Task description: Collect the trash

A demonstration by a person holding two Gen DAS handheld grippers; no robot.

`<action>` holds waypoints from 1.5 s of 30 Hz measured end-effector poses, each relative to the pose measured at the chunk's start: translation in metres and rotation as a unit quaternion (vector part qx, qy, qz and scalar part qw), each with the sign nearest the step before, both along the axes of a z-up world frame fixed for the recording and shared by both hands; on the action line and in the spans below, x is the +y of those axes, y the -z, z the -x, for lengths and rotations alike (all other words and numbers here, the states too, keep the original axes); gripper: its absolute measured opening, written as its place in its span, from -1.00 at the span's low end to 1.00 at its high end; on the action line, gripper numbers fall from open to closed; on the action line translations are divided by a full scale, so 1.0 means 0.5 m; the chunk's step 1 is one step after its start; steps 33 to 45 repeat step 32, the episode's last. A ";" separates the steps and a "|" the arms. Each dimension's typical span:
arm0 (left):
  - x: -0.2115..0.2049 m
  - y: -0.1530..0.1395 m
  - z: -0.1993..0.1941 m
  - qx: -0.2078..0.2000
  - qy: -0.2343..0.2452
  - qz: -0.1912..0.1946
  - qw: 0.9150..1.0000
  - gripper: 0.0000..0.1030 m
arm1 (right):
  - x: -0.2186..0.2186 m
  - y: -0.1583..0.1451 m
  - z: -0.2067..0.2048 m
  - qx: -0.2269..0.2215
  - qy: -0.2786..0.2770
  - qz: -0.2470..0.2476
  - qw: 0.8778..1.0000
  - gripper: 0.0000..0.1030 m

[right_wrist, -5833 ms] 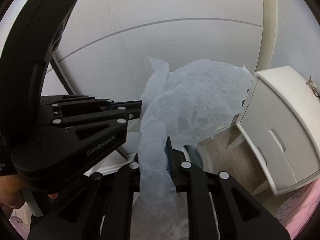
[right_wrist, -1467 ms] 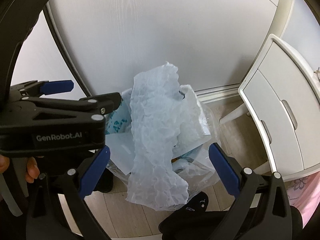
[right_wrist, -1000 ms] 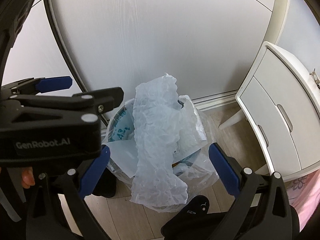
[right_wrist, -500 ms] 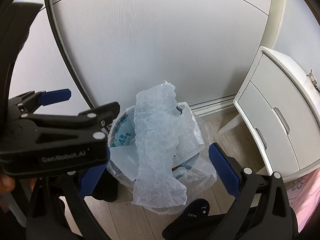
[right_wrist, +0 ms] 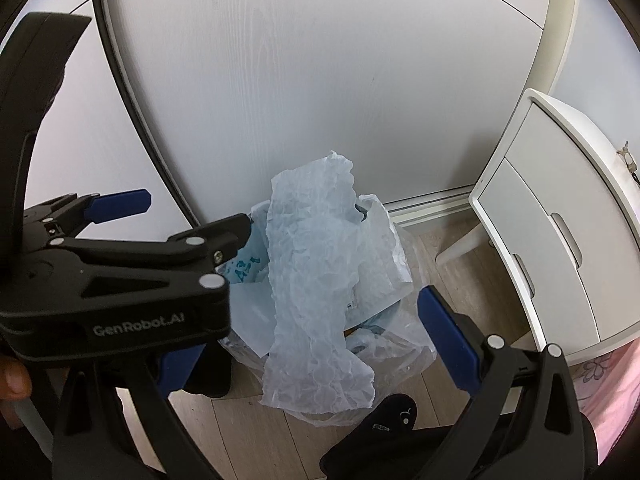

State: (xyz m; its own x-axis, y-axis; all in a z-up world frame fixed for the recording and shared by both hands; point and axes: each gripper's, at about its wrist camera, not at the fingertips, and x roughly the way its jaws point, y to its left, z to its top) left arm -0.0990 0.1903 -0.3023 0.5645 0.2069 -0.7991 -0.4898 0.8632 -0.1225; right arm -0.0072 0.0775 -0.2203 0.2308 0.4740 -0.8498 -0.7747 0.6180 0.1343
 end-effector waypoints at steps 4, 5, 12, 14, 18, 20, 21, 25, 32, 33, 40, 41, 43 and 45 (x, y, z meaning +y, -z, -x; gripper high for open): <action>0.002 0.011 -0.001 0.009 -0.003 -0.003 1.000 0.89 | 0.002 0.009 0.002 0.001 -0.003 0.006 1.000 0.87; 0.003 0.014 -0.001 0.012 -0.003 -0.005 1.000 0.89 | 0.002 0.011 0.003 0.001 -0.004 0.007 1.000 0.87; 0.005 0.025 -0.005 0.022 -0.001 -0.014 1.000 0.89 | 0.007 0.018 0.011 -0.002 -0.014 0.016 1.000 0.87; 0.004 0.022 -0.002 0.015 0.001 -0.013 1.000 0.89 | 0.009 0.019 0.012 -0.001 -0.015 0.018 1.000 0.87; 0.001 0.017 0.003 -0.004 0.005 -0.007 1.000 0.89 | 0.008 0.023 0.010 0.000 -0.014 0.021 1.000 0.87; -0.002 0.013 0.004 -0.007 0.003 -0.015 1.000 0.89 | 0.008 0.024 0.009 0.001 -0.013 0.022 1.000 0.87; -0.003 0.012 0.004 -0.009 0.004 -0.017 1.000 0.89 | 0.008 0.024 0.009 0.000 -0.014 0.022 1.000 0.87; -0.004 0.011 0.002 -0.006 0.006 -0.021 1.000 0.89 | 0.009 0.026 0.009 0.000 -0.015 0.023 1.000 0.87; 0.001 0.033 -0.004 0.029 0.002 -0.017 0.999 0.89 | 0.009 0.027 0.009 0.002 -0.015 0.023 1.000 0.87; 0.001 0.033 -0.004 0.029 0.002 -0.017 0.999 0.89 | 0.009 0.027 0.009 0.002 -0.015 0.023 1.000 0.87; 0.001 0.033 -0.004 0.029 0.002 -0.017 0.999 0.89 | 0.009 0.027 0.009 0.002 -0.015 0.023 1.000 0.87; 0.001 0.033 -0.004 0.029 0.002 -0.017 0.999 0.89 | 0.009 0.027 0.009 0.002 -0.015 0.023 1.000 0.87; 0.001 0.033 -0.004 0.029 0.002 -0.017 0.999 0.89 | 0.009 0.027 0.009 0.002 -0.015 0.023 1.000 0.87; 0.001 0.033 -0.004 0.029 0.002 -0.017 0.999 0.89 | 0.009 0.027 0.009 0.002 -0.015 0.023 1.000 0.87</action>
